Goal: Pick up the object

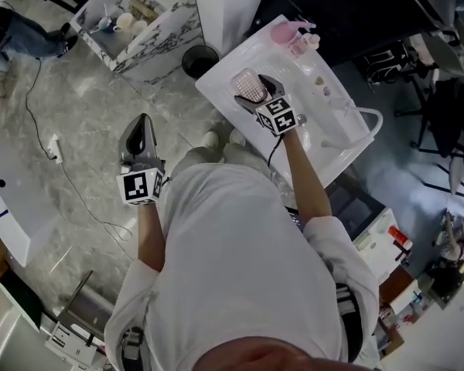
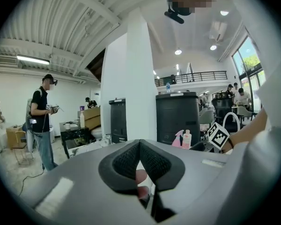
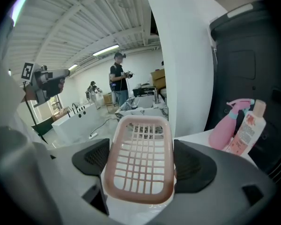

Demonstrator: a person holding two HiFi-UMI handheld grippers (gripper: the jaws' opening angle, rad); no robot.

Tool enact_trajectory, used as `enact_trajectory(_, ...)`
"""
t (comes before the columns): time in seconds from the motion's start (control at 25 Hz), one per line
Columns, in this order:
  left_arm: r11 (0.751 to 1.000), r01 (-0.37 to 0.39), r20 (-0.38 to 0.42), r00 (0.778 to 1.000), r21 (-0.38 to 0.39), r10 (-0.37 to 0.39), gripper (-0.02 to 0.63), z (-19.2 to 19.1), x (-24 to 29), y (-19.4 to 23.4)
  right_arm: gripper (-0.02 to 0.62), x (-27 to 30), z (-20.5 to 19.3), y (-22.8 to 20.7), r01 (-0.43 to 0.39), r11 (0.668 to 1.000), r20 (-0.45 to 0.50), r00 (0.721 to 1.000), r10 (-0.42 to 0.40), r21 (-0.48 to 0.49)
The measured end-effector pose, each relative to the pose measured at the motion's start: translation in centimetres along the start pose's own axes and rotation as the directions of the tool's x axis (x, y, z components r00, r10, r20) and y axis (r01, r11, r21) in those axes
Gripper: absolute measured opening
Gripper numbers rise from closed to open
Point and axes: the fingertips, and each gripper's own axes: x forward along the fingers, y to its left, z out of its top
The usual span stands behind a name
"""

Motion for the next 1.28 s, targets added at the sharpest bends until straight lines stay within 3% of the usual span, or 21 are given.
enact_trajectory(0.24, 0.994, 0.101, 0.046, 0.994, 0.03, -0.102, -0.003, 1.8, 2.3, -2.0, 0.431, -3.6, 4.7, 1.1, 0.064, 0.998, 0.144, 0.988, -0.061, -0.011)
enact_trajectory(0.52, 0.98, 0.186, 0.094, 0.977, 0.063, -0.192, -0.003, 3.9, 4.5, -4.0, 0.431, -7.9, 10.4, 1.9, 0.131, 0.99, 0.295, 0.949, -0.112, -0.046)
enact_trajectory(0.76, 0.967, 0.237, 0.136, 0.959, 0.09, -0.248, -0.003, 6.2, 5.9, -5.0, 0.431, -12.2, 15.7, 2.8, 0.215, 0.974, 0.437, 0.884, -0.165, -0.067)
enact_trajectory(1.0, 0.95, 0.291, 0.167, 0.937, 0.114, -0.307, -0.003, 7.7, 6.9, -6.2, 0.43, -16.9, 20.3, 3.7, 0.288, 0.956, 0.573, 0.793, -0.208, -0.051)
enact_trajectory(1.12, 0.94, 0.316, 0.175, 0.926, 0.128, -0.335, -0.003, 8.3, 7.3, -6.7, 0.43, -19.0, 21.8, 3.9, 0.324, 0.945, 0.62, 0.749, -0.233, -0.036)
enact_trajectory(1.28, 0.929, 0.343, 0.181, 0.914, 0.137, -0.364, -0.003, 9.0, 7.9, -7.4, 0.43, -21.0, 22.7, 4.1, 0.368, 0.929, 0.653, 0.712, -0.26, -0.031)
